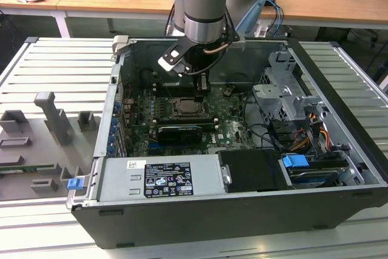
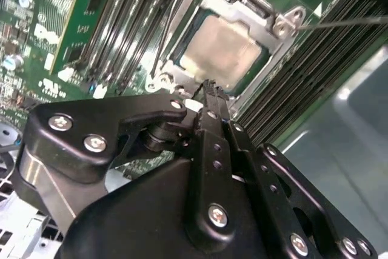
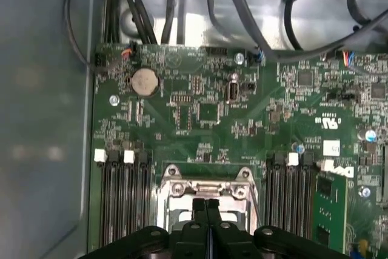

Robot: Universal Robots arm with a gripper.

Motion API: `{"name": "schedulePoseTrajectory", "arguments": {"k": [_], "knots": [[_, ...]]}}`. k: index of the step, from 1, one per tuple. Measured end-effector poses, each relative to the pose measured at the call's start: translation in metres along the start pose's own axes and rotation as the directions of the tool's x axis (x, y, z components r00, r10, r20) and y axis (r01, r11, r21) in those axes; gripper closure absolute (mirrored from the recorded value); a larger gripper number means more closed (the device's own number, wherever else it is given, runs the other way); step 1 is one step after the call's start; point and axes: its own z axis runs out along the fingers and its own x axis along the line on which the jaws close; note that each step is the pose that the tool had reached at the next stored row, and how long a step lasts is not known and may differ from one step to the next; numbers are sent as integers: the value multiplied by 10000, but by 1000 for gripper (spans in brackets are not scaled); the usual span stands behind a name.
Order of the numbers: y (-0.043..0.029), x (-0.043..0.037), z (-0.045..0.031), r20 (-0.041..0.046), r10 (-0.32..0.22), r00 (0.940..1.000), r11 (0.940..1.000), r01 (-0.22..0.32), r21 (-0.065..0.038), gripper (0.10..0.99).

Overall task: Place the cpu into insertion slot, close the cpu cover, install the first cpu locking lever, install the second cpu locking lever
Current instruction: 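Close the cpu cover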

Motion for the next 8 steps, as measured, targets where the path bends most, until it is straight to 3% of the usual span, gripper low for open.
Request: {"name": "schedulePoseTrajectory", "arguments": {"k": [8], "knots": [[-204, 10, -7, -2, 0, 10000, 10000, 0, -1, 980]]}}
